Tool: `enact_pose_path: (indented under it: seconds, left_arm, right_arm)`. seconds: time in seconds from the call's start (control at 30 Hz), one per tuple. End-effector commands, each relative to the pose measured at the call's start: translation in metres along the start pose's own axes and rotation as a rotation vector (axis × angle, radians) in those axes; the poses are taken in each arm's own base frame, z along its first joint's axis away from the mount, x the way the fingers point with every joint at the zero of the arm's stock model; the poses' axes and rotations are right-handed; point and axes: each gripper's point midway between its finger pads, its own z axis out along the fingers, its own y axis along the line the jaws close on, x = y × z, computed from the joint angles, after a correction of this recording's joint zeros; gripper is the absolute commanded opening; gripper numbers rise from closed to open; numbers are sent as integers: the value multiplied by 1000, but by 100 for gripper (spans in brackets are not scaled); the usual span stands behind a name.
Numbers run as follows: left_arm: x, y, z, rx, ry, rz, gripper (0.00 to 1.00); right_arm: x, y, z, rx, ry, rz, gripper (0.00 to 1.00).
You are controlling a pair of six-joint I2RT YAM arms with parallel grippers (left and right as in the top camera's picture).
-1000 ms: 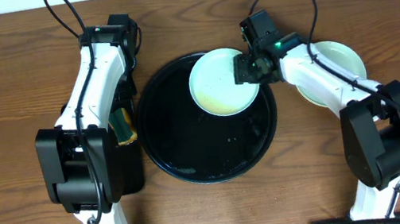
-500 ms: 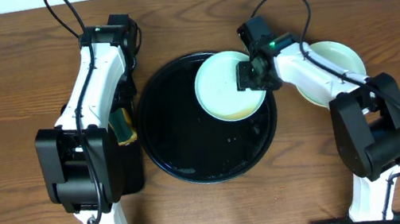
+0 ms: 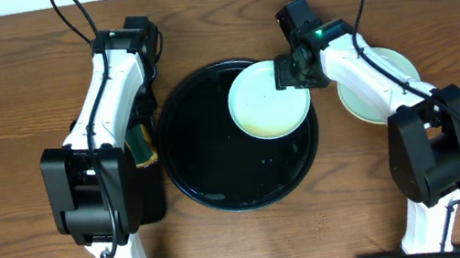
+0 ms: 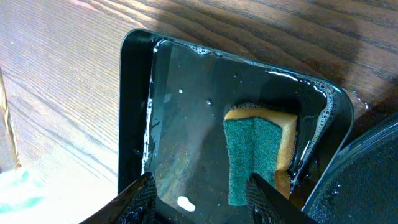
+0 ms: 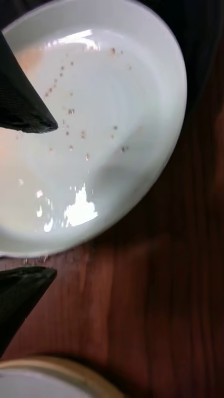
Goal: Clean dirty plates on tray and stack at the side
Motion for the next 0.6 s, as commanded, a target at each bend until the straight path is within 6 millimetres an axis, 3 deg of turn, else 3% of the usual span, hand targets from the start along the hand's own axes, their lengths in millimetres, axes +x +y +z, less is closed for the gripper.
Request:
enact_pose_path:
  seconds: [0.0, 0.1, 0.2, 0.57]
  left_arm:
    - [0, 4, -2, 0, -4, -15, 48]
    - [0, 4, -2, 0, -4, -15, 48]
    - [0, 4, -2, 0, -4, -15, 48]
    - [0, 4, -2, -1, -4, -14, 48]
  right_arm:
    - [-14, -30, -3, 64, -25, 38, 67]
    - [-13, -48, 1, 79, -8, 76, 68]
    - [-11, -51, 4, 74, 6, 71, 66]
    - [-4, -28, 22, 25, 31, 27, 67]
